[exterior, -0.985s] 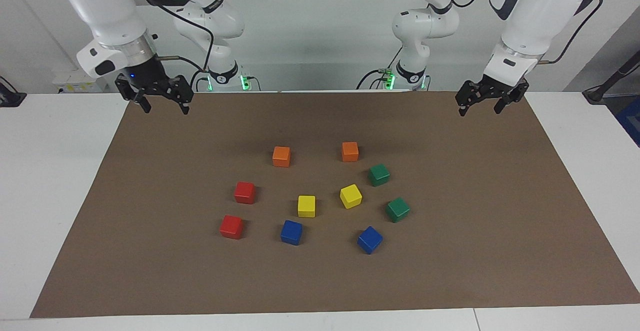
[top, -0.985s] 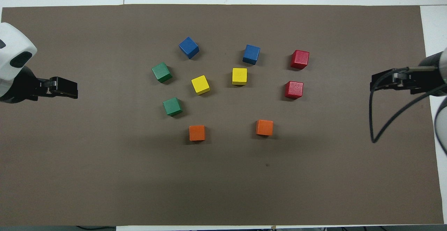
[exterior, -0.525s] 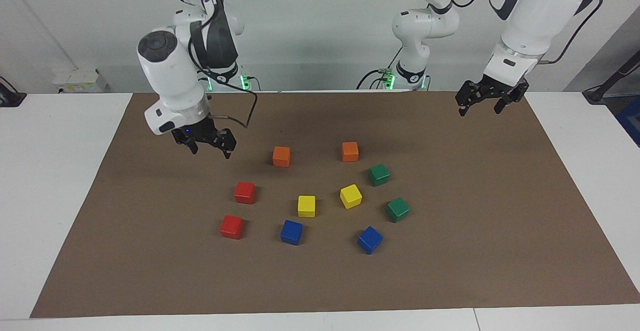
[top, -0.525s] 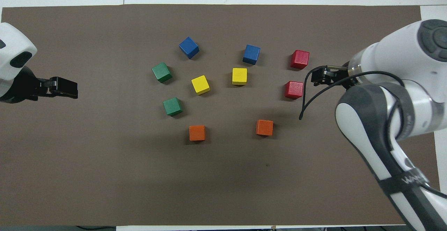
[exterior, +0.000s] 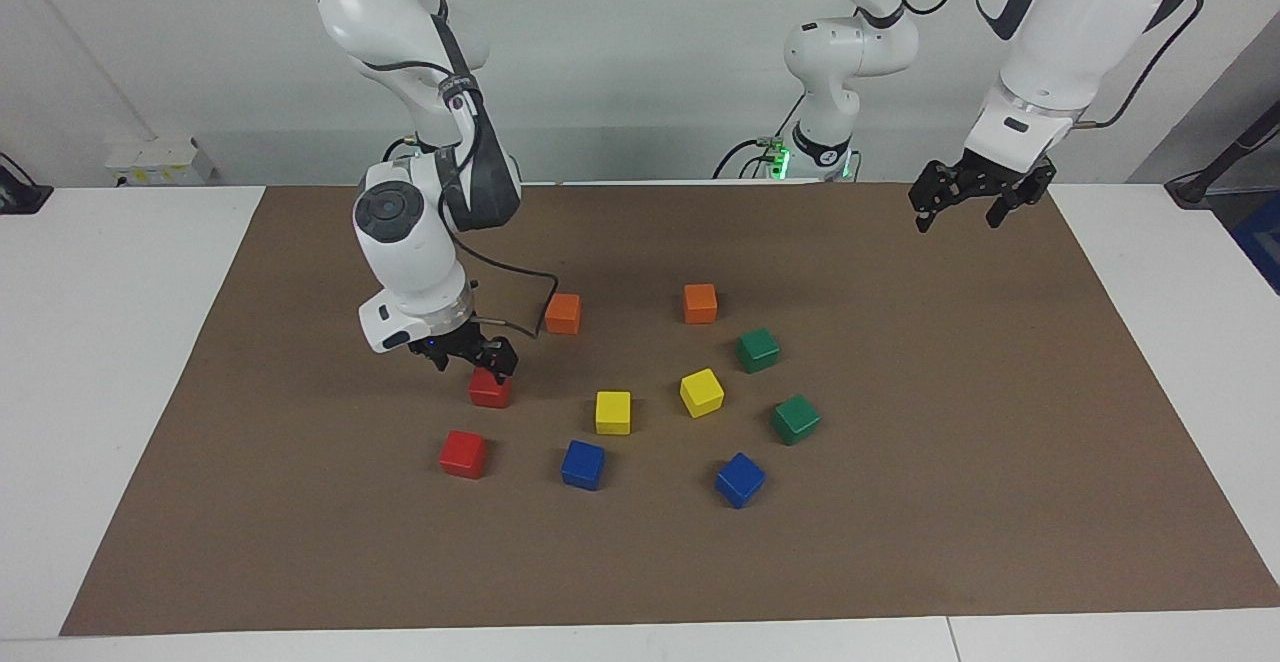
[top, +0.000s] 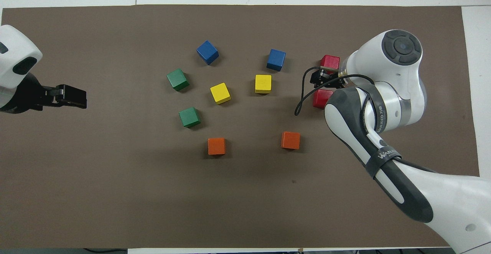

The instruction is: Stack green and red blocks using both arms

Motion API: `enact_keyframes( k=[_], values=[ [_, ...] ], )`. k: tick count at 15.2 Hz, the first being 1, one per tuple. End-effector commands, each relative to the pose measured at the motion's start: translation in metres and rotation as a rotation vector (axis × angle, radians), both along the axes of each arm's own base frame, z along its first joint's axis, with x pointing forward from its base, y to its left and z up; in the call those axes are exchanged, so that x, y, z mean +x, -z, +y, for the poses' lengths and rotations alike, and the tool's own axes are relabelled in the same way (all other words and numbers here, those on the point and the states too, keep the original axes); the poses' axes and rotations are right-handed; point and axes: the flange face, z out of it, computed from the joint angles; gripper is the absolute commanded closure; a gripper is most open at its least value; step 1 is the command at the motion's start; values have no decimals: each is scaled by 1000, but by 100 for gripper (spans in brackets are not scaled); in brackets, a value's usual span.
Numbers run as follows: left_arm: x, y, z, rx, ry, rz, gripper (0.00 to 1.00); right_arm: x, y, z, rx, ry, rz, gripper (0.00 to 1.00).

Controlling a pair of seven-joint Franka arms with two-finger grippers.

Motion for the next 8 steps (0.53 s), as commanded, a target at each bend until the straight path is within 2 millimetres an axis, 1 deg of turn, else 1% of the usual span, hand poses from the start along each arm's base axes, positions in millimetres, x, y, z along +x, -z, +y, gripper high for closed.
enact_keyframes(
  k=[1, 2, 4, 5, 6, 8],
  values=[
    [-3, -5, -6, -17, -48, -46, 0, 9, 15, 13, 1, 6, -13, 0],
    [-2, -1, -13, -18, -55, -53, 0, 9, 25, 15, -11, -6, -7, 0],
    [-3, 9, -45, -24, -11, -45, 0, 5, 34, 15, -36, -23, 12, 0],
    [-2, 12, -54, -28, -26, -48, 0, -2, 43, 14, -53, -36, 32, 0],
    [2, 21, -64, -32, -38, -47, 0, -8, 50, 11, -79, -56, 46, 0],
    [10, 41, -90, -44, -41, -44, 0, -12, 51, 8, -103, -66, 79, 0]
  ],
)
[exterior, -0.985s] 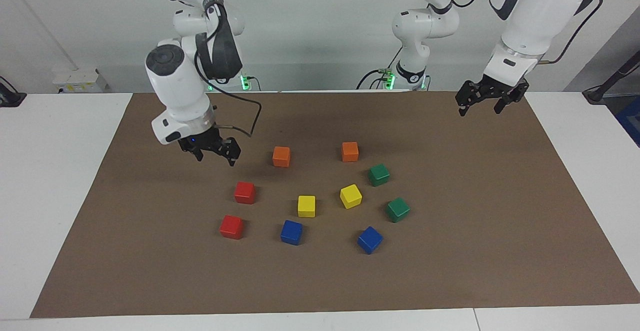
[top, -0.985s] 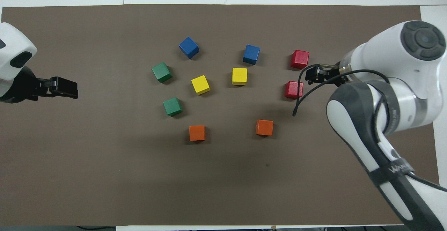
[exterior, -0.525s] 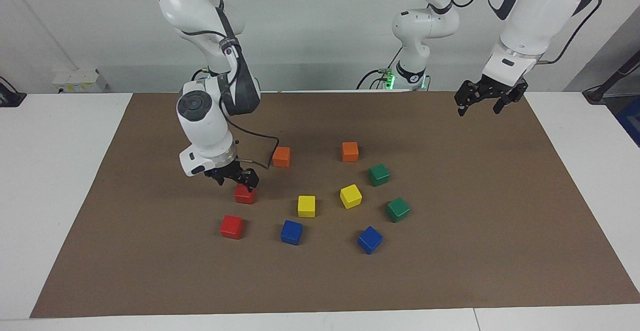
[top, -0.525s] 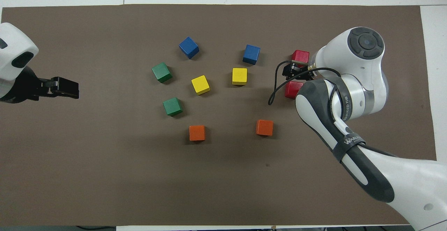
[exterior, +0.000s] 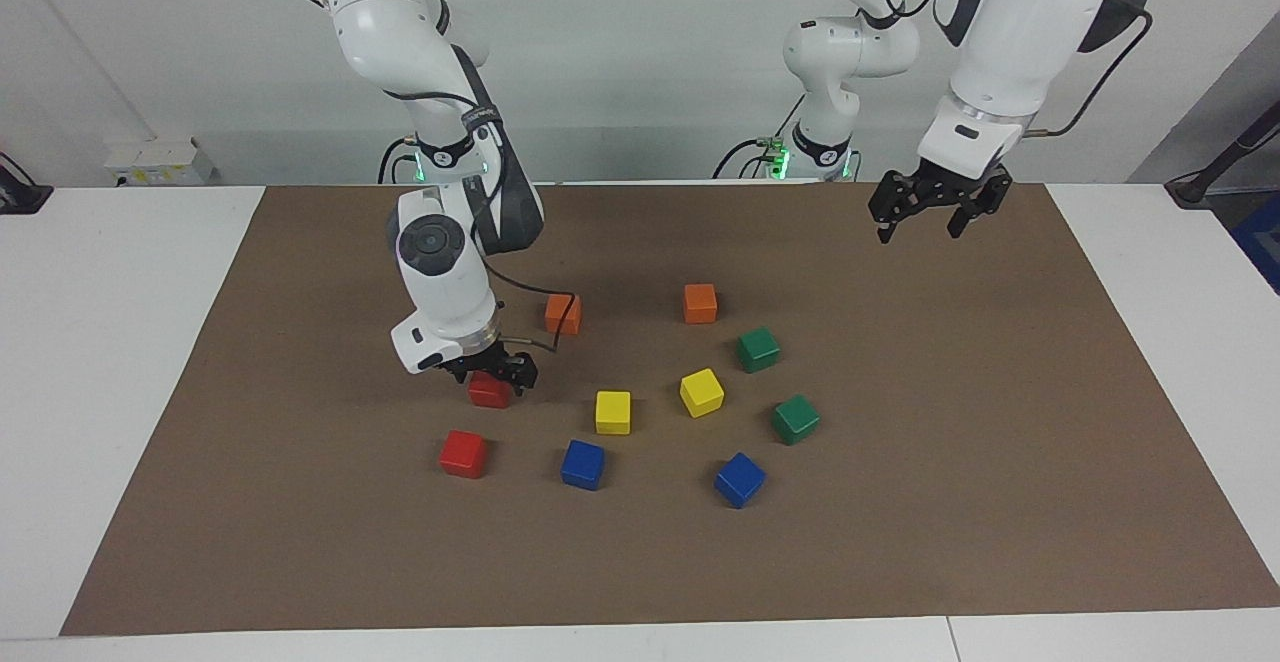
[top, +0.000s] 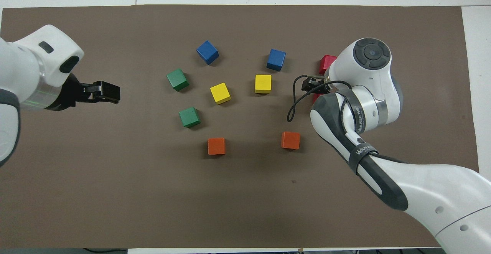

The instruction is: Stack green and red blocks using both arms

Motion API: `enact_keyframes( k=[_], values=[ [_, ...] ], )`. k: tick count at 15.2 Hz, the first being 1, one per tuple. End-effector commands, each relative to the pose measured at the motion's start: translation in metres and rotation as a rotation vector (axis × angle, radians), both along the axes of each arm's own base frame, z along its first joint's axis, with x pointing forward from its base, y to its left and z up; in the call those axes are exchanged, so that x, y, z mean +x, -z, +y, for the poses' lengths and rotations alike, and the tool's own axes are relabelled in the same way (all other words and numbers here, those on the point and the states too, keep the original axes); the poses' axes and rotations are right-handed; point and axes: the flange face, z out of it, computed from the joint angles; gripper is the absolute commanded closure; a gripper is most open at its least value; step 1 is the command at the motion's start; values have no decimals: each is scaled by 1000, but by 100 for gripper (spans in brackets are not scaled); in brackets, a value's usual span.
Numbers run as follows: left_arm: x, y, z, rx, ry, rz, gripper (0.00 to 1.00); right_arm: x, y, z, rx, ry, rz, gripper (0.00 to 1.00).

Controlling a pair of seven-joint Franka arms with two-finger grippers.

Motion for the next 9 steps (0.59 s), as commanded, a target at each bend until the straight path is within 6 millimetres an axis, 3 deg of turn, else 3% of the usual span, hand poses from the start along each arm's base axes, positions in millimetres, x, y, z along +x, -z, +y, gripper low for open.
enact_keyframes(
  k=[1, 5, 9],
  values=[
    [15, 36, -36, -30, -26, 3, 0, -7, 0, -3, -30, -4, 18, 0],
    [22, 104, -92, -46, -111, 14, 0, -8, 3, -3, -29, 3, 15, 0],
    [12, 173, -119, -61, -161, 4, 0, -9, 7, -2, -22, 2, -1, 8]
  ],
)
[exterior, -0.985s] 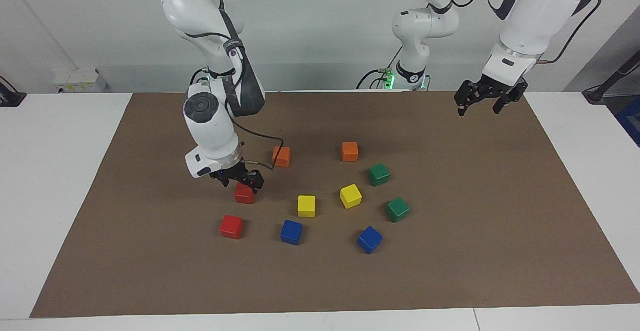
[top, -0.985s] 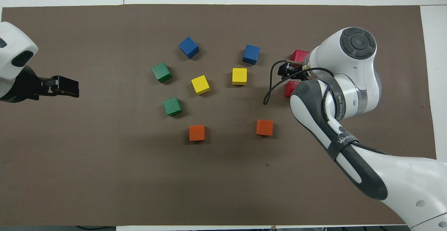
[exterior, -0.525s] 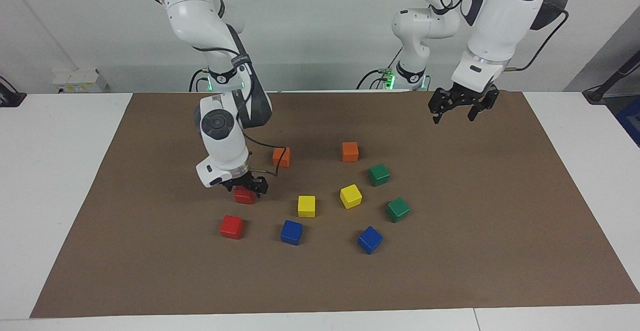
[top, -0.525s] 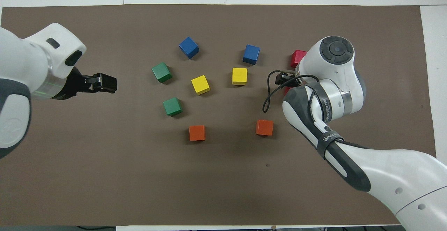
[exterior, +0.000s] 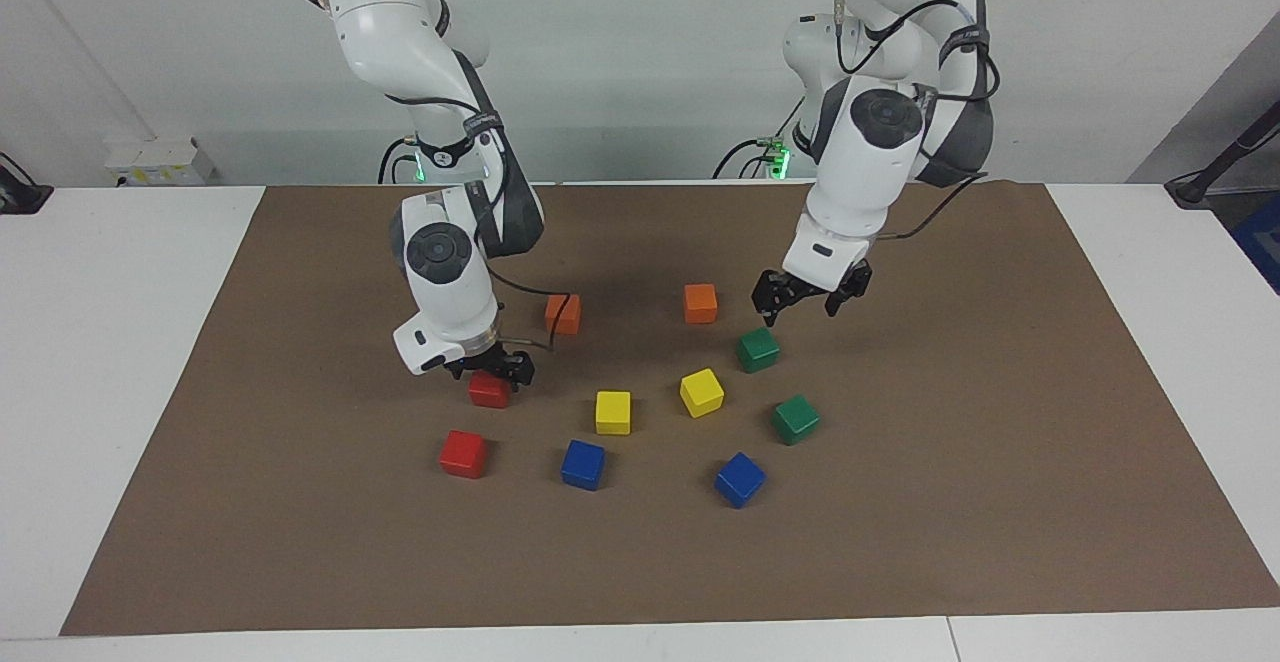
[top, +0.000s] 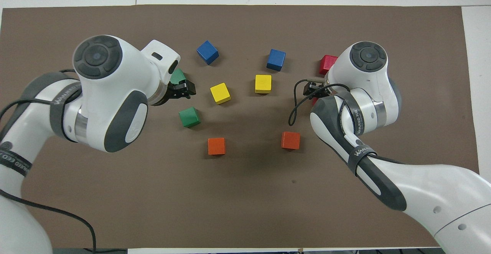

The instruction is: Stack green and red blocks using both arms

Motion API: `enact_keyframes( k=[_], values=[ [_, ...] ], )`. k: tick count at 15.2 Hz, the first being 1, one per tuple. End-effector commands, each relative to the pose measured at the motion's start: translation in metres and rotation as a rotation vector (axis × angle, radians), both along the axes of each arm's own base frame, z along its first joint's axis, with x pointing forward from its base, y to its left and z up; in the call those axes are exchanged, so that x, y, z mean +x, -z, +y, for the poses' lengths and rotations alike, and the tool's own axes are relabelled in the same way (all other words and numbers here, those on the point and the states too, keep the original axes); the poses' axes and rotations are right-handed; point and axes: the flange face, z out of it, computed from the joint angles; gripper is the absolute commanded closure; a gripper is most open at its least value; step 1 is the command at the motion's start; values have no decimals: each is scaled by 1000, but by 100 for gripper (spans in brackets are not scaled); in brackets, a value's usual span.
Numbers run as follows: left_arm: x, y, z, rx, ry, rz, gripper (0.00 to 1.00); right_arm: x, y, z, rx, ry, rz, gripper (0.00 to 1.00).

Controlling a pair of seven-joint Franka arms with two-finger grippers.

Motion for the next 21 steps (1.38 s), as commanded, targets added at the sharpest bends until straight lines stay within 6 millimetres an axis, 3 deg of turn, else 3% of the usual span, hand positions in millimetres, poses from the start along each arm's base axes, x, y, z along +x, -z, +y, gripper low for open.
enact_keyframes(
  k=[1, 5, 7, 9, 10, 11, 13, 14, 16, 18, 19, 20, 21],
  values=[
    [-5, 39, -7, -18, -30, -13, 0, -5, 1, -1, -13, 4, -18, 11],
    [-12, 80, -21, 8, -75, 41, 0, -5, 1, -2, -13, 5, -19, 39],
    [-15, 89, -21, 10, -75, 46, 0, -5, 2, -3, -14, 7, -18, 63],
    [-23, 106, -18, 3, -130, 32, 0, -5, 2, -3, -14, 5, -16, 94],
    [-27, 112, -16, -1, -172, 30, 0, -4, 1, -4, -14, 5, -16, 100],
    [-27, 114, -15, -2, -195, 30, 0, -4, -1, -7, -17, 0, -5, 100],
    [-30, 116, -15, 2, -221, 37, 0, -6, -27, -16, -20, -67, -1, 100],
    [-32, 117, -14, 5, -220, 39, 0, -7, -43, -30, -21, -109, 2, 100],
    [-34, 120, -13, 9, -230, 44, 0, -10, -76, -73, -19, -208, 4, 100],
    [-35, 122, -13, 9, -269, 47, 0, -16, -85, -125, -12, -289, 33, 100],
    [-34, 121, -14, 6, -270, 42, 32, -22, -82, -148, -8, -312, 36, 100],
    [-34, 121, -14, 6, -270, 42, 88, -26, -78, -165, -6, -339, 24, 100],
    [-33, 119, -15, 7, -270, 43, 100, -32, -69, -181, -6, -360, 5, 100]
  ],
)
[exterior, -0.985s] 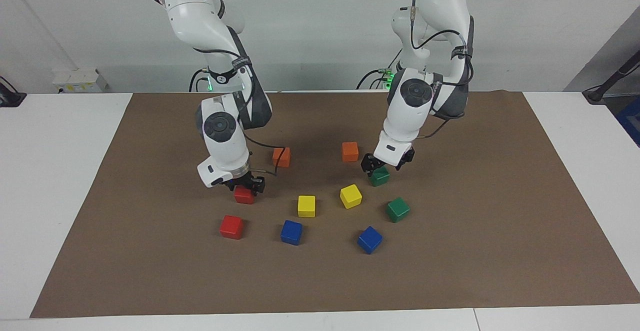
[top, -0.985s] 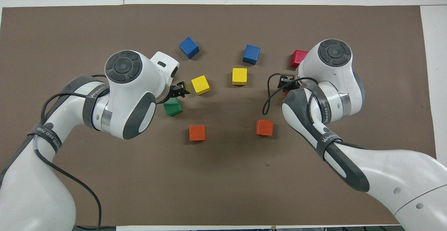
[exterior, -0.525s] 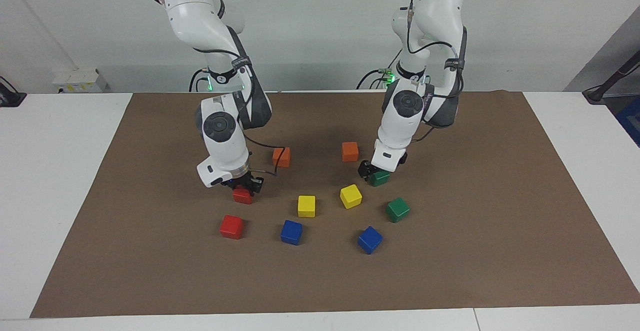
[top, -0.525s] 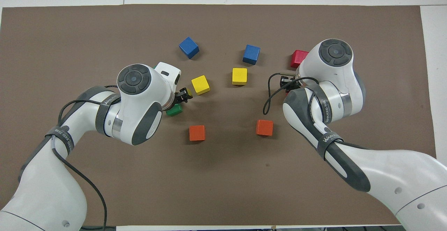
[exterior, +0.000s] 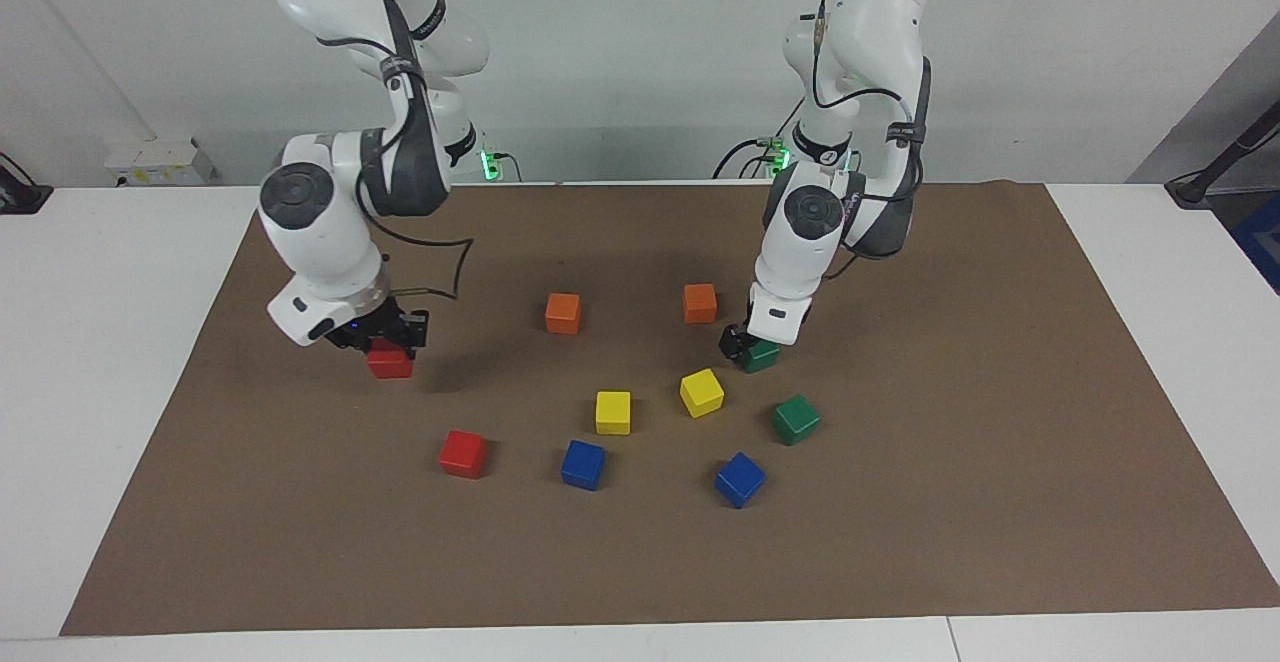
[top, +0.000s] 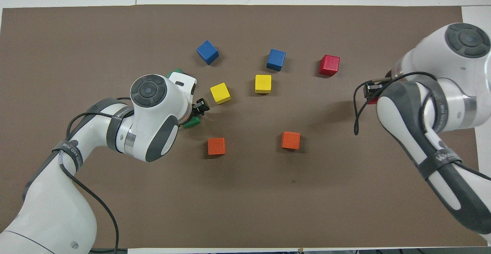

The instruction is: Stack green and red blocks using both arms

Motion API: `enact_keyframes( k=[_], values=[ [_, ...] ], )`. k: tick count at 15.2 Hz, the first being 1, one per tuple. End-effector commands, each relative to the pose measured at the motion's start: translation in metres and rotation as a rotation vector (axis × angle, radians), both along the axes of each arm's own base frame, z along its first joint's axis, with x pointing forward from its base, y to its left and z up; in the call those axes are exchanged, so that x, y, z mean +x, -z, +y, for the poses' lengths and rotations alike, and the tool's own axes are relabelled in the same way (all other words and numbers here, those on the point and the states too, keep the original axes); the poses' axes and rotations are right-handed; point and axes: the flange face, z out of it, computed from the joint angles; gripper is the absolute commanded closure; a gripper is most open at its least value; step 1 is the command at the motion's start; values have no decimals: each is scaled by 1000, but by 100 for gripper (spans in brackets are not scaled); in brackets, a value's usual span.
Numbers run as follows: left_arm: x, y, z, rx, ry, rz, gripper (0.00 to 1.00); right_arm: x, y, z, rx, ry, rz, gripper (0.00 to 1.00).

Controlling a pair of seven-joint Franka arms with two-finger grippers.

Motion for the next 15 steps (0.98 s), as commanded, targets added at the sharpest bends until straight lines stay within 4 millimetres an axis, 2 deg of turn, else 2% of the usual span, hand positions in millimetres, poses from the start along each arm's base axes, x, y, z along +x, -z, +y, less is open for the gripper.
enact_keyframes(
  k=[1, 3, 5, 7, 8, 12, 13, 15],
  values=[
    [-3, -9, 1, 0, -19, -21, 100, -24, 27, -35, -3, -81, -47, 100],
    [8, -28, 10, 5, -17, -16, 100, -27, 40, -41, -2, -94, -94, 100],
    [18, -59, 41, 12, 37, -17, 100, -32, 53, -50, -1, -83, -103, 100],
    [25, -76, 81, 17, 143, -7, 100, -30, 61, -48, 0, -89, -125, 100],
    [34, -80, 109, 15, 204, -6, 100, -28, 66, -47, 1, -92, -131, 100],
    [63, -88, 202, 11, 462, -44, 100, -21, 83, -50, 5, -93, -156, 100],
    [69, -89, 218, 41, 509, -53, 100, -21, 85, -52, 6, -90, -155, 100],
    [84, -77, 228, 85, 547, -44, 100, -21, 87, -51, 7, -90, -150, 100]
  ],
)
